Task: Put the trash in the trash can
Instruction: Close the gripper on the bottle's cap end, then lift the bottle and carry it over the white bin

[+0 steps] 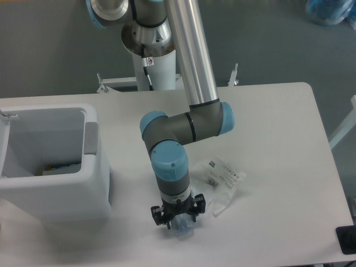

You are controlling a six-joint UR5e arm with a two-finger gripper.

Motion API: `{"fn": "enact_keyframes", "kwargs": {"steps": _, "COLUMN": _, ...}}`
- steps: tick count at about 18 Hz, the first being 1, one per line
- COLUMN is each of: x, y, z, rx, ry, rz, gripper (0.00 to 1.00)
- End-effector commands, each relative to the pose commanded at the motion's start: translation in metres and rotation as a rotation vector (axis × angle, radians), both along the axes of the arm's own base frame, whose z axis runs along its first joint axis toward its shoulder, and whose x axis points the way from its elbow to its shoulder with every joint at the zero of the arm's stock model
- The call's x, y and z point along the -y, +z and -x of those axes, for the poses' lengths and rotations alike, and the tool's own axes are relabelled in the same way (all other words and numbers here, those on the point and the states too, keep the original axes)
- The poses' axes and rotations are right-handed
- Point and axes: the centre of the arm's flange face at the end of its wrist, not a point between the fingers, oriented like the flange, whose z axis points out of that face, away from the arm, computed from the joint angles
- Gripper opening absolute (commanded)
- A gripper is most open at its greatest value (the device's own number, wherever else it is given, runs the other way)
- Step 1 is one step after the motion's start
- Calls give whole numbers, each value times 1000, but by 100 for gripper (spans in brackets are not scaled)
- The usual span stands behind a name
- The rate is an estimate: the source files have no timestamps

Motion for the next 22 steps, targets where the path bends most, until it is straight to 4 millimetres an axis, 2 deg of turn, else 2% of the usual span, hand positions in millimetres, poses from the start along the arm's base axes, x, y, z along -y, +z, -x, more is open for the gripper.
{"fn": "enact_keyframes", "kwargs": {"steps": 4, "x": 0, "y": 2, "z": 0, "rx": -1, "ry": 0, "rz": -3, "gripper": 63}}
{"fn": "enact_keyframes", "kwargs": {"steps": 11, "x": -1, "y": 4, "z": -1, "rx": -4, "ry": -3, "rz": -6, "gripper": 62}}
{"fn": "enact_keyframes", "kwargs": {"steps": 14, "x": -3, "y": 12, "z": -2, "rx": -14, "ry": -11, "rz": -16, "gripper": 62}}
{"fn": "enact_keyframes", "kwargs": {"steps": 19, "x": -7, "y": 67, "z": 3, "rx": -76, "ry": -12, "rz": -82, "gripper": 62}}
{"fn": "enact_keyframes", "kwargs": {"steps": 22, "x": -17, "y": 118, "z": 14, "rx": -143, "ry": -25, "rz": -151, "gripper": 62}}
